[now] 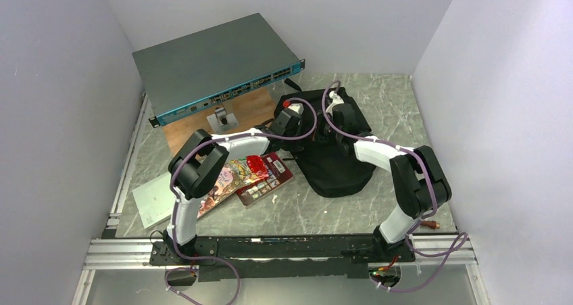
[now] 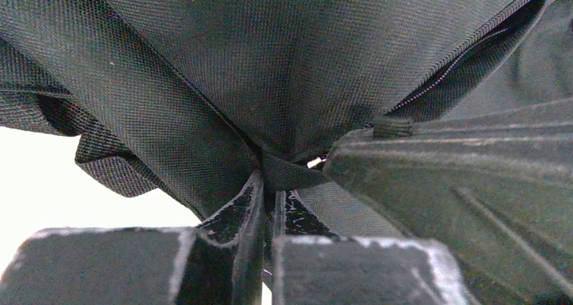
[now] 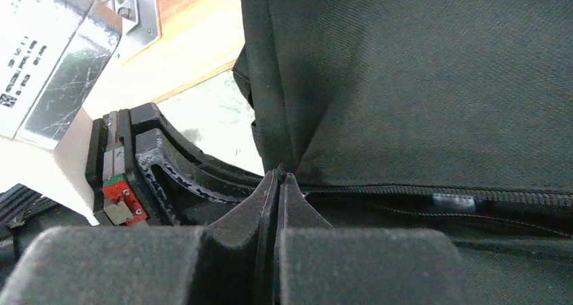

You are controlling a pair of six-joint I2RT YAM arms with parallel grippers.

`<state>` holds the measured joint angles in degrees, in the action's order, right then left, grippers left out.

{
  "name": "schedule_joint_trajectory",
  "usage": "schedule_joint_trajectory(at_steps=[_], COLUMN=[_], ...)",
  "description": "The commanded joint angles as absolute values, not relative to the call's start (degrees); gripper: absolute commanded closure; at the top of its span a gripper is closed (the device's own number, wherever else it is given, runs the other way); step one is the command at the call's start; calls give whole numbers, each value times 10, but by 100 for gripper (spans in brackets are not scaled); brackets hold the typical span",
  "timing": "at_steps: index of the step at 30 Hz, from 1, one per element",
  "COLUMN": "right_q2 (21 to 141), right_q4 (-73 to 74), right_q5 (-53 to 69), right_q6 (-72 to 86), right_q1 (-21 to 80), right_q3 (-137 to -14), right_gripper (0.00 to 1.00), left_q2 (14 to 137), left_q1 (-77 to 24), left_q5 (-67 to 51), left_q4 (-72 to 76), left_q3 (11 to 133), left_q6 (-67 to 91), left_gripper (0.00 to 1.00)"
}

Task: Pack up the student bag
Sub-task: Zip the student bag at the center of the board.

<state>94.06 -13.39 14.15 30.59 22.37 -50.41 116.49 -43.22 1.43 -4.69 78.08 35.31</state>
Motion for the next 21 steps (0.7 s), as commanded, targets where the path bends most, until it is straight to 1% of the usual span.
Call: schedule_joint_trajectory(at_steps=[1,7,10,13,15,17,19,21], right_q2=[916,911,915,928,938,968,1011,1044], right_q4=[-172,-166,-140,-145,-209,-309,-378,-363], right_q5=[170,180,215,309,369,433,481,500], right_q6=[319,312,293,302,361,446,513,513], right_q1=[214,190,145,54,-19,-91,-138,-163], right_q3=[-510,-511,-531,-534,-501,-463,-456,-478], right_gripper=[100,100,100,100,100,100,100,100], left_q2=[1191,1164,1146,1132,1132,1133,1131,1130], left_q1=[-427,-427,-427,-429,-434,-436,-437,-438], left_q5=[51,57,73,94,100,101,101,94], left_q4=[-76,-50,-41,-26,-30,-28,-21,-15], left_q3=[764,713,689,665,662,659,655,654], left_q6=[372,363,366,365,367,371,371,363], left_gripper=[100,100,100,100,100,100,100,100])
